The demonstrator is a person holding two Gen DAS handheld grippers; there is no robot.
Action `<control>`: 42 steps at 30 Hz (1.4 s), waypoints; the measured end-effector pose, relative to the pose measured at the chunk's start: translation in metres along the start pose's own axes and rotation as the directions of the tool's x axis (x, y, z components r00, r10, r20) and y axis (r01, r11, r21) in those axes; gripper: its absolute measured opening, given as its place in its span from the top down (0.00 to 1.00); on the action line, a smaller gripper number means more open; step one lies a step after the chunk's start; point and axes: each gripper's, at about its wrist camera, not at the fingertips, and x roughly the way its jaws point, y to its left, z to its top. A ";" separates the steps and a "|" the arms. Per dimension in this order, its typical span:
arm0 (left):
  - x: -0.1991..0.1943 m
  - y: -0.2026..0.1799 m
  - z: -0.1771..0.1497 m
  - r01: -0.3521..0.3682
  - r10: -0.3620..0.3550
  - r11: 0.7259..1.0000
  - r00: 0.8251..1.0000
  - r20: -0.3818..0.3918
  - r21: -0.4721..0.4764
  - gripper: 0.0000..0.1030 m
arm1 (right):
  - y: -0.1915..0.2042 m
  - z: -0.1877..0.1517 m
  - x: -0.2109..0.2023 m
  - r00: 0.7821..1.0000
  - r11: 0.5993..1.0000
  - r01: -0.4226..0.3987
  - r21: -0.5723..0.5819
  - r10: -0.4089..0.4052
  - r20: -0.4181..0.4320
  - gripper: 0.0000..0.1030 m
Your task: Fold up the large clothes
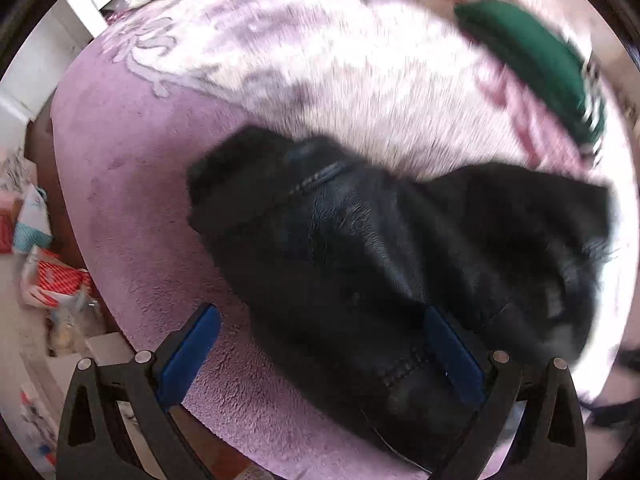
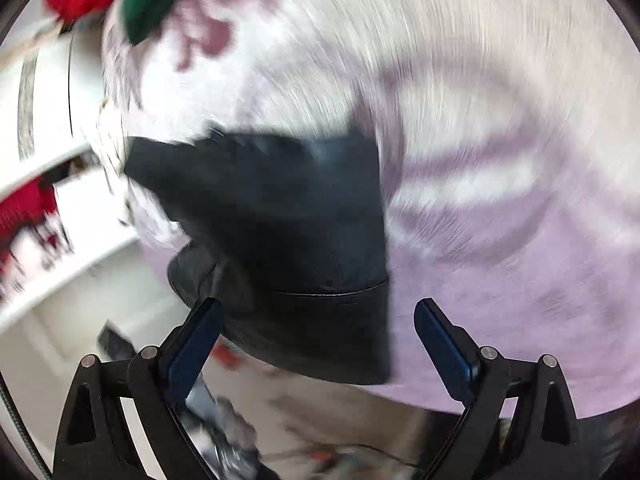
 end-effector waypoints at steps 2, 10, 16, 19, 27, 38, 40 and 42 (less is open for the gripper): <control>0.014 0.005 0.001 0.022 -0.024 0.999 0.999 -0.037 -0.031 0.00 | 0.021 0.021 -0.049 0.998 0.994 0.028 -0.103 -0.022 0.053 0.05; 0.029 0.043 -0.009 0.162 -0.180 0.969 0.980 -0.082 -0.185 0.00 | 0.134 0.077 0.015 0.988 0.891 0.070 -0.449 -0.124 -0.091 0.27; 0.050 0.061 -0.011 0.294 -0.329 0.918 0.939 -0.098 -0.267 0.00 | 0.150 0.113 0.077 0.917 0.786 0.352 -0.508 -0.399 0.018 0.34; 0.038 0.066 -0.009 0.274 -0.313 0.925 0.943 -0.117 -0.263 0.00 | 0.171 0.103 0.067 0.895 0.746 0.378 -0.547 -0.445 0.012 0.34; 0.010 0.117 -0.015 0.404 -0.445 0.764 0.894 0.042 -0.502 0.00 | 0.150 0.047 -0.015 0.930 0.733 0.348 -0.584 -0.349 0.115 0.34; 0.030 0.104 0.012 0.578 -0.568 0.665 0.803 0.183 -0.472 0.62 | -0.003 0.044 -0.031 0.993 0.980 0.119 -0.162 -0.116 0.023 0.34; 0.033 0.111 0.011 0.595 -0.582 0.638 0.788 0.201 -0.489 0.65 | -0.017 0.044 -0.015 0.999 0.991 0.036 -0.128 -0.036 0.003 0.33; 0.043 0.125 0.004 0.588 -0.587 0.627 0.788 0.187 -0.511 0.65 | -0.022 0.038 0.006 0.999 0.991 -0.038 -0.126 0.034 -0.036 0.29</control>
